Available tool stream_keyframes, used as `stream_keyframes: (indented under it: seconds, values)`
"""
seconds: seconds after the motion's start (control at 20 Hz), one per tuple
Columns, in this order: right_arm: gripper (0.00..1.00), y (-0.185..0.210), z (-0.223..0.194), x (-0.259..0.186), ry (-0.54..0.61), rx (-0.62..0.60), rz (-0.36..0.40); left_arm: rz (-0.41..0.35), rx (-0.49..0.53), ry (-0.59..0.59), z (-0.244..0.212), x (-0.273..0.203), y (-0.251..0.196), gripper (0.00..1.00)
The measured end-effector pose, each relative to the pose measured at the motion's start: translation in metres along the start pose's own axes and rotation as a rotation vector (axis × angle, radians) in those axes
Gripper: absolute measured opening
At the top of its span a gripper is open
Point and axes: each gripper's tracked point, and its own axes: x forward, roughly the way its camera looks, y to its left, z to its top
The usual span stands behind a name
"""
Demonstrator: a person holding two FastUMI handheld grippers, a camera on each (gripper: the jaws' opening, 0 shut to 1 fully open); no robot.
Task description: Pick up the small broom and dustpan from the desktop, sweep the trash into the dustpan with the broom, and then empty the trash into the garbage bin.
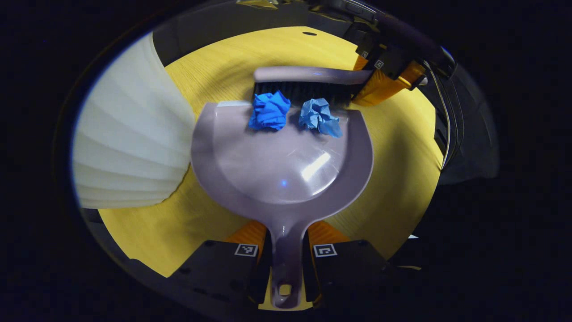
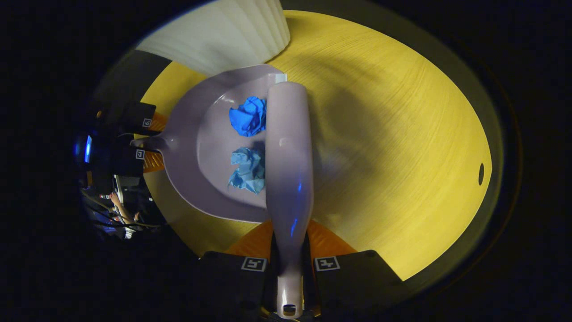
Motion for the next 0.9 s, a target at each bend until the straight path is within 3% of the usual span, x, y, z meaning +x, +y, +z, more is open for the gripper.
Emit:
stream_keyframes:
  seconds: [0.1,0.25,0.45,0.6,0.8,0.9]
  values:
    - [0.25,-0.011,-0.005,-0.005,-0.031,0.059,-0.032,-0.019,-0.013,-0.022,-0.001,-0.001,-0.005,0.29]
    - [0.24,-0.036,-0.004,-0.005,-0.084,0.181,-0.016,-0.05,-0.037,-0.097,-0.005,-0.018,-0.031,0.29]
    - [0.25,-0.088,0.001,0.027,-0.112,0.243,-0.052,-0.072,-0.033,-0.144,-0.021,-0.083,-0.071,0.29]
    - [0.24,-0.139,0.007,0.05,-0.095,0.254,-0.066,-0.009,-0.002,-0.127,-0.037,-0.141,-0.088,0.3]
    - [0.24,-0.168,0.012,0.081,-0.141,0.259,-0.064,-0.04,-0.141,-0.192,-0.053,-0.23,-0.097,0.29]
    - [0.25,-0.169,0.004,0.068,-0.187,0.246,-0.078,0.008,-0.202,-0.245,-0.056,-0.275,-0.08,0.29]
